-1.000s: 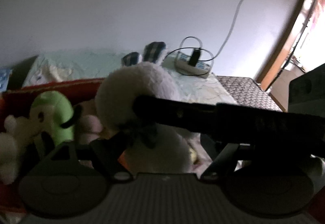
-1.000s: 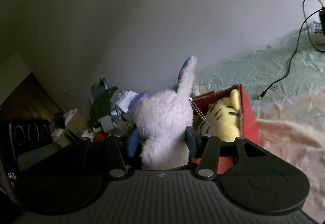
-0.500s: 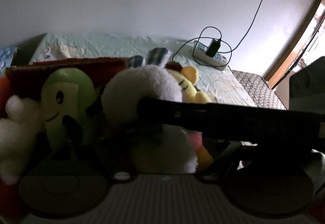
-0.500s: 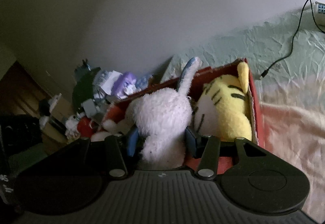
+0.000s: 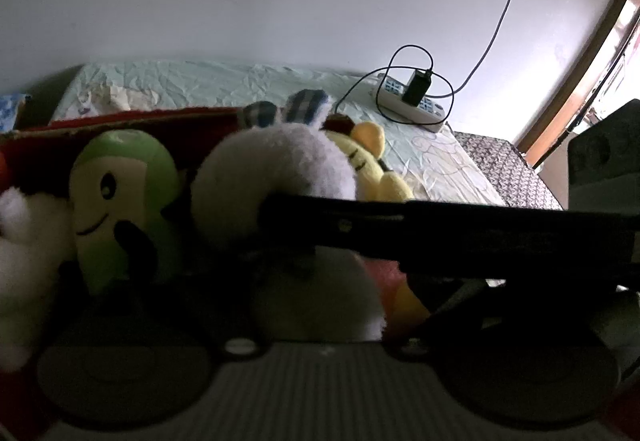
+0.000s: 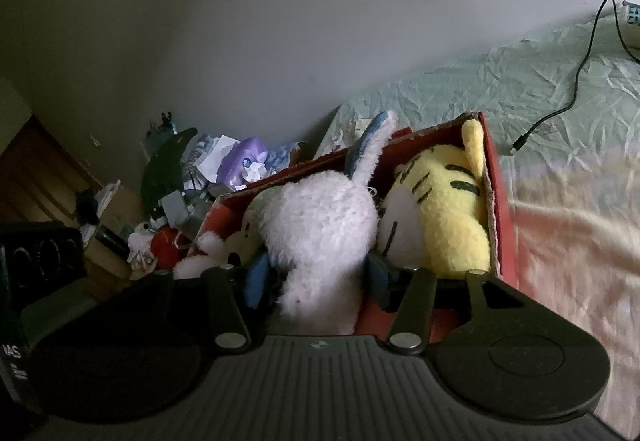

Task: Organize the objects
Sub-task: 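Lower the white bunny into the red box with the right gripper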

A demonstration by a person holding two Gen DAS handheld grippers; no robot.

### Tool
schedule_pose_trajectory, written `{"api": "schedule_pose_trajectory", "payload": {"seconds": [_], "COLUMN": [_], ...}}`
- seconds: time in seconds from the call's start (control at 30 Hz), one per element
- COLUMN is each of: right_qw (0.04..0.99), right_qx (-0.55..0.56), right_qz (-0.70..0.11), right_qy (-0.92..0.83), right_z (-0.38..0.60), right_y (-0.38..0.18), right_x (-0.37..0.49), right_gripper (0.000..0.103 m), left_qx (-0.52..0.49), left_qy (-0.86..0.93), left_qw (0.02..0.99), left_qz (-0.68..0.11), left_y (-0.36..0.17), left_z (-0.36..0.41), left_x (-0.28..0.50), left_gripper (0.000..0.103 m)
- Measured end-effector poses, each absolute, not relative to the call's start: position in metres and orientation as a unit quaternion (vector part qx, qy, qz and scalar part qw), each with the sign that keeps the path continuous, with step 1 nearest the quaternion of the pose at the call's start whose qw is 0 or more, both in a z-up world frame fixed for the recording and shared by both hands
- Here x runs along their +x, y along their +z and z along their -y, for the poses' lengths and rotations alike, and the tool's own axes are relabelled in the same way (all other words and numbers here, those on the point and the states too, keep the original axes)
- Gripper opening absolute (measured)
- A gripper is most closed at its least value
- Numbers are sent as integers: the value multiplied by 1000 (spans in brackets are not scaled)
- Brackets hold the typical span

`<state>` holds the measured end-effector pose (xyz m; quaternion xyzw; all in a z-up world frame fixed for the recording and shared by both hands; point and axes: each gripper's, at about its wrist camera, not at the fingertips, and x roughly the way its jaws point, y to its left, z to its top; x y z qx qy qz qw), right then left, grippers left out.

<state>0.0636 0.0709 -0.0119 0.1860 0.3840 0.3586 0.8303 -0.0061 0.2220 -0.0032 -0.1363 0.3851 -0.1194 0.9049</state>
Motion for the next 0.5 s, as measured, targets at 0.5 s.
{"api": "schedule_pose_trajectory", "payload": {"seconds": [0.5], "right_qw": [846], "right_qx": [243], "right_qz": [-356], "right_qy": [314], "right_z": [-42], "right_y": [-8], "right_x": [55], "right_gripper": [60], "left_qx": [-140], "left_qy": [-116], "left_qw": [905], "left_qz": [-385], "left_y": [-2], "left_z": [-231], "left_x": [-11], "left_gripper": [92]}}
